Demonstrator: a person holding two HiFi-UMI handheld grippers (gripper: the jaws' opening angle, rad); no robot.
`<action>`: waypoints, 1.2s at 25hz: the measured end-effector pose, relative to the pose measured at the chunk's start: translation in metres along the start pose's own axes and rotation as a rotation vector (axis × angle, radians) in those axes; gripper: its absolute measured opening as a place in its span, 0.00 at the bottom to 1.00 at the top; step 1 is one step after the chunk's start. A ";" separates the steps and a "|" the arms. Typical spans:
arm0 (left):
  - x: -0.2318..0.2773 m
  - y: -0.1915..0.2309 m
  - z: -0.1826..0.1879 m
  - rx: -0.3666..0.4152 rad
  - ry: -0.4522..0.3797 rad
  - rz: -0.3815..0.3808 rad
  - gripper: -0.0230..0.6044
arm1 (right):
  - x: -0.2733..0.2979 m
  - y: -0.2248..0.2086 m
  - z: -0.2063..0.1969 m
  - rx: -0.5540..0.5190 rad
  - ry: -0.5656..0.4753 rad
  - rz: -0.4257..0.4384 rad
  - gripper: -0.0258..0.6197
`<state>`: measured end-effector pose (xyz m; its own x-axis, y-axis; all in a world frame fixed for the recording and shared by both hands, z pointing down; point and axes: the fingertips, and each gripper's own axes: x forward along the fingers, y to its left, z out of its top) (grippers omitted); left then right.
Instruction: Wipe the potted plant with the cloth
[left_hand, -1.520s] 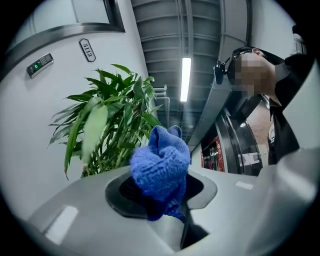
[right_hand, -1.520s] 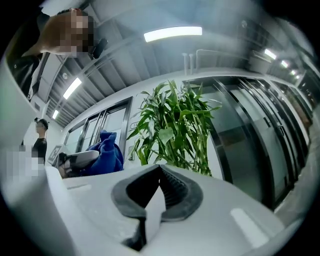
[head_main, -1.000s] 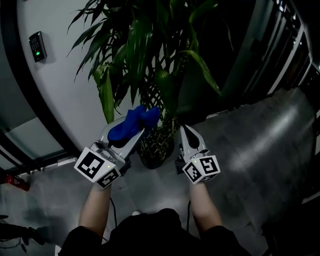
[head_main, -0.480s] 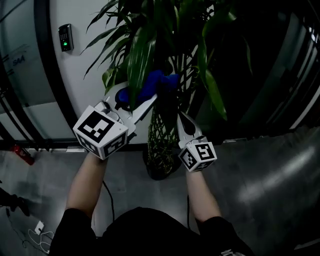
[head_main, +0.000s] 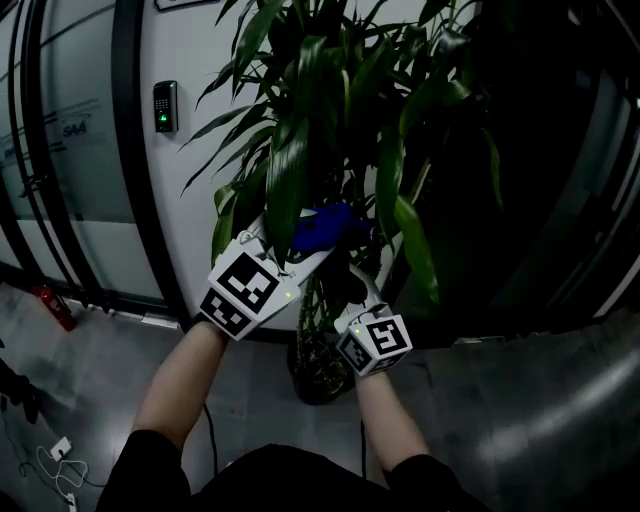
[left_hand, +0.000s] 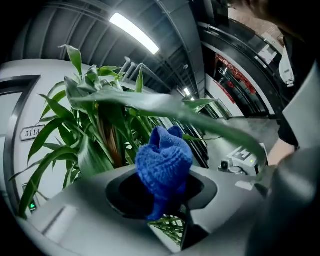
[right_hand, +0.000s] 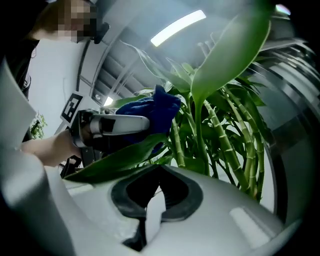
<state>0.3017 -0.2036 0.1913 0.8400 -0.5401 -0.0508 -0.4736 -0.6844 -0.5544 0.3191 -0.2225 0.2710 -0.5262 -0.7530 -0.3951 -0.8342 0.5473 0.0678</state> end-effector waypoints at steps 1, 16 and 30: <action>-0.001 -0.003 -0.002 0.008 0.008 -0.002 0.28 | -0.001 0.001 0.003 -0.008 -0.003 0.005 0.04; -0.015 -0.064 -0.036 -0.056 0.058 -0.055 0.28 | -0.030 0.002 -0.009 0.011 0.009 -0.035 0.04; -0.027 -0.090 -0.066 -0.165 0.138 -0.031 0.28 | -0.059 0.009 -0.031 0.055 0.068 -0.035 0.04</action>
<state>0.3041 -0.1598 0.2971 0.8161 -0.5717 0.0844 -0.4944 -0.7663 -0.4102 0.3370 -0.1846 0.3237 -0.5082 -0.7941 -0.3334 -0.8430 0.5378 0.0040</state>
